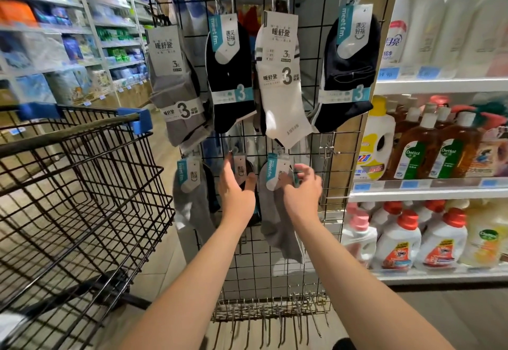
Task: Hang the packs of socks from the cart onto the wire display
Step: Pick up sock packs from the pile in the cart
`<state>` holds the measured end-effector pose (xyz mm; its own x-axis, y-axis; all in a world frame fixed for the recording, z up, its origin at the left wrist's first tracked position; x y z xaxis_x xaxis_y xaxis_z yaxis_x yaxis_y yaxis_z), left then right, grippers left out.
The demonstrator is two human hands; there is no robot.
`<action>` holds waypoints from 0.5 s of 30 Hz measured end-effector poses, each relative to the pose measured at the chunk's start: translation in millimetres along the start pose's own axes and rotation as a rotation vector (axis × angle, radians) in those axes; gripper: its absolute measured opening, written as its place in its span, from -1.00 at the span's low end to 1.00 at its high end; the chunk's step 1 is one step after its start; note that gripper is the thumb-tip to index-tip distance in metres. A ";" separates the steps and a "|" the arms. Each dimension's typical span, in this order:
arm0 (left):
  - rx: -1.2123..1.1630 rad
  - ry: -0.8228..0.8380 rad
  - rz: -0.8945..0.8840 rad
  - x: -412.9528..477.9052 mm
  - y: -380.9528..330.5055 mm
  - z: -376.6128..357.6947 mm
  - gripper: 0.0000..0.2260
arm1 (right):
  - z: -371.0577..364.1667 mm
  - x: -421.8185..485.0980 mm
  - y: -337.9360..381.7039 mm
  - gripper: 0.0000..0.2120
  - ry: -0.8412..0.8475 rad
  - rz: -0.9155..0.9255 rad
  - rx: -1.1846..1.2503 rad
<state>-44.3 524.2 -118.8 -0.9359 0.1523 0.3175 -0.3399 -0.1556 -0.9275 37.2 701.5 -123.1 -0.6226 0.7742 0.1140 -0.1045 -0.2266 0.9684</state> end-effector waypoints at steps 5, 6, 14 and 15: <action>0.086 0.028 0.028 -2.5 -4.9 18.2 -0.51 | 20.2 -41.5 49.5 -0.93 -0.111 0.341 0.006; 0.106 0.047 0.064 -5.6 -7.1 22.9 -0.53 | 14.7 -50.6 60.1 -0.93 -0.038 0.336 0.006; 0.334 0.182 0.370 -46.8 -70.4 128.6 -0.84 | -41.0 -117.2 112.0 -0.87 0.650 -0.307 -0.262; 0.356 0.181 0.423 -54.0 -82.9 149.6 -0.85 | -39.4 -129.3 127.8 -0.87 0.667 -0.374 -0.247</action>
<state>20.7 382.9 -29.6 -0.9771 0.1648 -0.1344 0.0213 -0.5531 -0.8328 73.8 549.1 -22.8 -0.8362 0.3265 -0.4406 -0.5180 -0.2067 0.8300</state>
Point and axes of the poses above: each hand's wrist, its own x-axis towards the middle knuckle, its own z-axis out of the back of the hand, y = z × x, the point moved 9 cm from there along x, towards the middle knuckle, and after that the axes turned 5 degrees about -z, right-handed, at the moved point
